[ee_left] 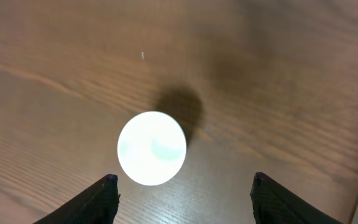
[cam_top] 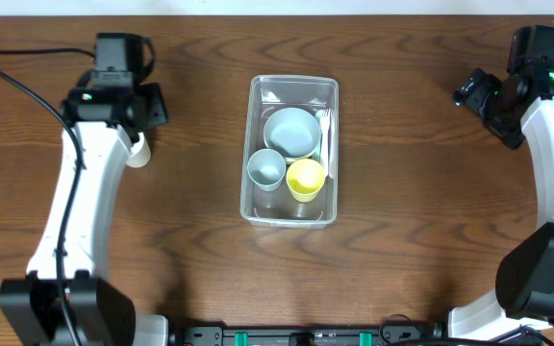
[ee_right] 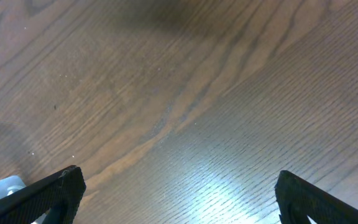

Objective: Pack container
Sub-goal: 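Move the left gripper to the white cup and grasp its rim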

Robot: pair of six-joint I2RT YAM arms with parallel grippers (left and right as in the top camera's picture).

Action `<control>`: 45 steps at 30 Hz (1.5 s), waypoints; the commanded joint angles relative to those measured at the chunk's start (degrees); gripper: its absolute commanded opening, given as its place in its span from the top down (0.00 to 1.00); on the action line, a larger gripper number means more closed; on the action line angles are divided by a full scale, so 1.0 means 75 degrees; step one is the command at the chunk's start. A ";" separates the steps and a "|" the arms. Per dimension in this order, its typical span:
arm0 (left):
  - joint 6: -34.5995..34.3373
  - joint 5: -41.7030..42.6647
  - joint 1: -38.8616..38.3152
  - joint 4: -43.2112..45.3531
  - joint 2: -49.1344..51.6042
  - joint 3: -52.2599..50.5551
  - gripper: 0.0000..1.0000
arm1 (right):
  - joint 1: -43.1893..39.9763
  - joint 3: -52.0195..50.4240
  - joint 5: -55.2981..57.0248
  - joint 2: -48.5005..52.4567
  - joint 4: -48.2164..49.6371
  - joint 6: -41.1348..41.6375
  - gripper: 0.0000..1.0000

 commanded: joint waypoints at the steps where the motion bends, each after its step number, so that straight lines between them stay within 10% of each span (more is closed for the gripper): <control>1: -0.0146 0.0930 0.0326 -0.0067 0.0411 -0.0061 0.32 | 0.0006 -0.0023 0.0029 0.0003 -0.0003 0.0093 0.01; 19: -0.0131 0.1014 0.0408 -0.0527 0.2742 -0.0087 0.34 | 0.0003 -0.0023 0.0029 0.0003 -0.0006 0.0093 0.01; 28: -0.0353 0.1023 0.0408 -0.0694 0.2649 -0.0082 0.94 | 0.0006 -0.0023 0.0029 0.0003 -0.0003 0.0093 0.01; 45: -0.0460 0.4217 0.0221 -0.1376 -0.0079 -0.0070 0.94 | 0.0012 -0.0023 0.0029 0.0003 -0.0006 0.0093 0.01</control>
